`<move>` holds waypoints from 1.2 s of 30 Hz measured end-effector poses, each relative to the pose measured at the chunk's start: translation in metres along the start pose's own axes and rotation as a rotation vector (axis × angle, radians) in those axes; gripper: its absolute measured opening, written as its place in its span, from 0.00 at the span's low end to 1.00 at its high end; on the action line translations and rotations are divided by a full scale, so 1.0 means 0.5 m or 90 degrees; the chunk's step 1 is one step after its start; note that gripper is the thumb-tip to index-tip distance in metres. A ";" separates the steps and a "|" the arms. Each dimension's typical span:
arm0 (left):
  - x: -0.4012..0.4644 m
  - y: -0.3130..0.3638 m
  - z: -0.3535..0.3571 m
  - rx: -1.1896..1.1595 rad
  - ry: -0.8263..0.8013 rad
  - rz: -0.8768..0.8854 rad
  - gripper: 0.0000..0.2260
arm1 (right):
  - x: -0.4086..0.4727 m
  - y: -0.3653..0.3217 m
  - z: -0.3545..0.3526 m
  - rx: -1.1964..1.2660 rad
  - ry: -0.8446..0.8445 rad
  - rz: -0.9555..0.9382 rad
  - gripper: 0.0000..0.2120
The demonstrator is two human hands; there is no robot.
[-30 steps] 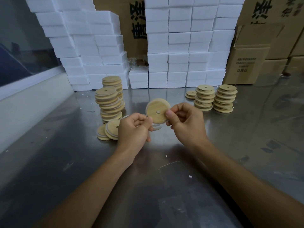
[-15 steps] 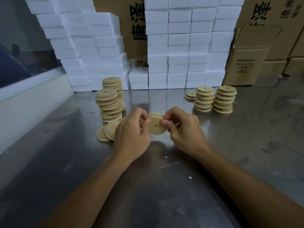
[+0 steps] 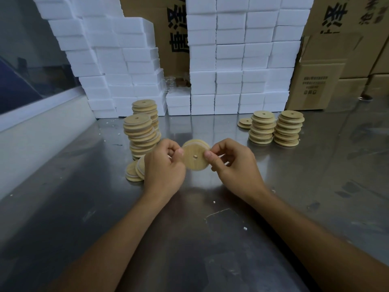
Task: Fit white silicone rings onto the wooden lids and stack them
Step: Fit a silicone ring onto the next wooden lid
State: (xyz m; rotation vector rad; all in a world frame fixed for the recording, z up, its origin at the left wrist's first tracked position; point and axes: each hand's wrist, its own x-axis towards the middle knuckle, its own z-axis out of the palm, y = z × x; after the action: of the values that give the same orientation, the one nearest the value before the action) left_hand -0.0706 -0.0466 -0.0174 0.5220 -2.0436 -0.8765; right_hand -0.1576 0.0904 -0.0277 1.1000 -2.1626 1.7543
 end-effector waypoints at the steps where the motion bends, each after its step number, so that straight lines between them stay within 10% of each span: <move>1: 0.004 0.001 -0.003 -0.040 -0.001 -0.051 0.10 | -0.001 0.001 0.002 0.008 -0.003 0.008 0.07; 14: 0.125 0.004 -0.102 -0.702 0.120 -0.366 0.06 | -0.004 0.000 0.007 -0.019 -0.020 0.050 0.09; 29: 0.160 -0.026 -0.112 -0.680 0.137 -0.438 0.06 | 0.001 0.008 0.011 -0.016 -0.010 0.053 0.09; 36: 0.096 -0.020 -0.065 -0.335 0.222 -0.181 0.05 | 0.009 0.011 0.002 -0.031 0.059 0.079 0.10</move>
State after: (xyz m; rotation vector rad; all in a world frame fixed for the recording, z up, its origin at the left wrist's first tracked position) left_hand -0.0706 -0.0965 0.0140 0.6230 -1.3710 -1.3360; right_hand -0.1638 0.0880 -0.0299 0.8738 -2.2481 1.7549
